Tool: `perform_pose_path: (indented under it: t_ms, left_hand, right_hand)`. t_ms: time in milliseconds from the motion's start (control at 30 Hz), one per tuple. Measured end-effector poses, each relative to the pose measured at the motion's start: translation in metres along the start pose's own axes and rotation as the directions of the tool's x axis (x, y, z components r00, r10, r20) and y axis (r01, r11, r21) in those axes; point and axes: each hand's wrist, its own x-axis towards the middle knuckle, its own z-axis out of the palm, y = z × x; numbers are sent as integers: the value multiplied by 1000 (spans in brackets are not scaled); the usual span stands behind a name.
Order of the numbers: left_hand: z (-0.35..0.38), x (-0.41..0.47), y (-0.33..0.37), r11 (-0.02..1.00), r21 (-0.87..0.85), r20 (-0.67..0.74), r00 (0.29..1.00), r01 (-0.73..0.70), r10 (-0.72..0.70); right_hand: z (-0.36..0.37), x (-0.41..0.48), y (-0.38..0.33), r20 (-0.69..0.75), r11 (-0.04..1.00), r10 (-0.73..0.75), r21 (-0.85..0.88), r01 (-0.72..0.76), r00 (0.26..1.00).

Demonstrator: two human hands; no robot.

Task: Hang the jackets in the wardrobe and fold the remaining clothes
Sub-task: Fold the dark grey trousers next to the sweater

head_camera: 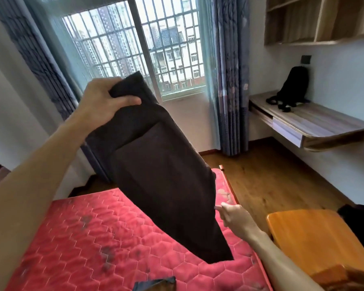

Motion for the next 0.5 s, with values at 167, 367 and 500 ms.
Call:
perform_pose_path:
  t_ms: [167,367,500]
  left_hand:
    - [-28,-1,20,995,94,56,998,-21,16]
    - [-23,-18,35,979,146,183,977,-140,113]
    - [-28,-29,29,976,160,199,973,-147,114]
  right_hand:
    - [-27,2,4,-114,985,17,171,2,993]
    - [-121,32,-162,-258,842,-347,338,421,902]
    - [-165,50,-254,-244,761,-523,297,577,816]
